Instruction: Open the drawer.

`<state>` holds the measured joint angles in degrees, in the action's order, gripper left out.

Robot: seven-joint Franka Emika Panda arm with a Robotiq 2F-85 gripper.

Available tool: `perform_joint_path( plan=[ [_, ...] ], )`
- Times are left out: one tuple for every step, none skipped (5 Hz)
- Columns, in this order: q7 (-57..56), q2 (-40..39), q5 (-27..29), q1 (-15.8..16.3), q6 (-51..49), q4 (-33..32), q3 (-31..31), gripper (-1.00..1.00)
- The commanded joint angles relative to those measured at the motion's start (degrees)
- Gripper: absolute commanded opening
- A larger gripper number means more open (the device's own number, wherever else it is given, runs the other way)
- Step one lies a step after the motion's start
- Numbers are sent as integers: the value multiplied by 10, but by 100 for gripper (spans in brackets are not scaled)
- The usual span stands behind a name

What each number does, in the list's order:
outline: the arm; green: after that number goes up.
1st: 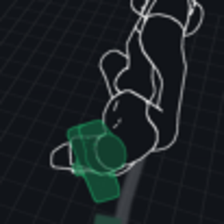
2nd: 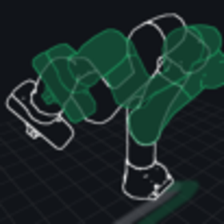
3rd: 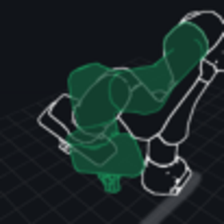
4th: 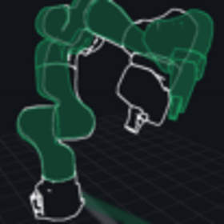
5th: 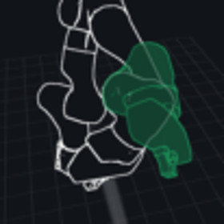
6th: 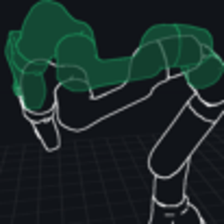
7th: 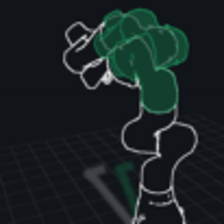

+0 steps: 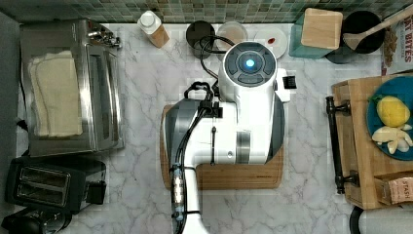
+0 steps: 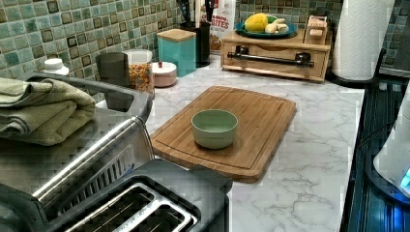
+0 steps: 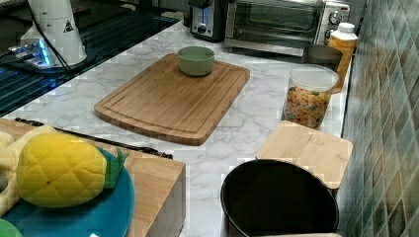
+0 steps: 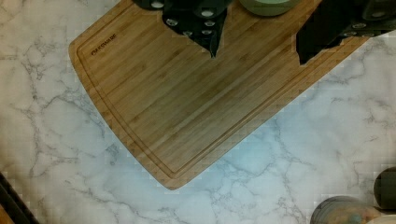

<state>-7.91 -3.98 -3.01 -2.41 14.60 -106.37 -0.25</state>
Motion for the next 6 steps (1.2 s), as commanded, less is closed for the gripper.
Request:
perform_joint_path(
  plan=[
    [0,0,-1,0,0,-4,0,100],
    [0,0,-1,0,0,-4,0,100],
    [-116,31,-8,-10,65,-75,4,100],
    [-247,54,1,-25,100,-124,14,100],
    [-338,35,-13,-34,87,-109,27,100],
    [-411,31,-44,-47,100,-120,39,100]
  ],
)
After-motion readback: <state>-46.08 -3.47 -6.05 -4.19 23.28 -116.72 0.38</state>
